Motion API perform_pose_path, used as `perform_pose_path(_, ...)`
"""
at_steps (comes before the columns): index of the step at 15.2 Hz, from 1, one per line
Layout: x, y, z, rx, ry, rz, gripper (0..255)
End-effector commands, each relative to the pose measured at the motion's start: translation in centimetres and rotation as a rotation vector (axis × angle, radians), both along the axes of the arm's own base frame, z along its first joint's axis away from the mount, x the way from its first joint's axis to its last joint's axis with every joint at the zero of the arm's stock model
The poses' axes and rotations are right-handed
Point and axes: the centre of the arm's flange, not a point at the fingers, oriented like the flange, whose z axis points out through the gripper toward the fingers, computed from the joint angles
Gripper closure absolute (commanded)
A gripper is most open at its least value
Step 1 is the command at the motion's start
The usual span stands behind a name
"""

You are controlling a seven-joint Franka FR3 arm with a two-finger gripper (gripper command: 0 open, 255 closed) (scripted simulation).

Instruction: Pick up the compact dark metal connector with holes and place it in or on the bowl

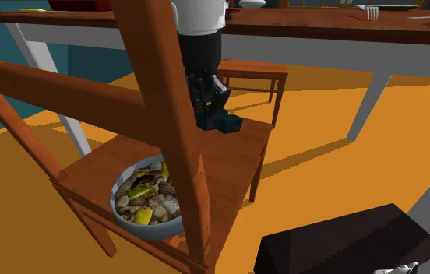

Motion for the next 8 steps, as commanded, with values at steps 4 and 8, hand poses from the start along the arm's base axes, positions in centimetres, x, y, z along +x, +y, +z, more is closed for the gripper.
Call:
perform_pose_path(4,1.9,1.8,1.1,0.000,0.000,0.000,255)
perform_pose_path(8,5.9,5.2,1.1,0.000,0.000,0.000,255)
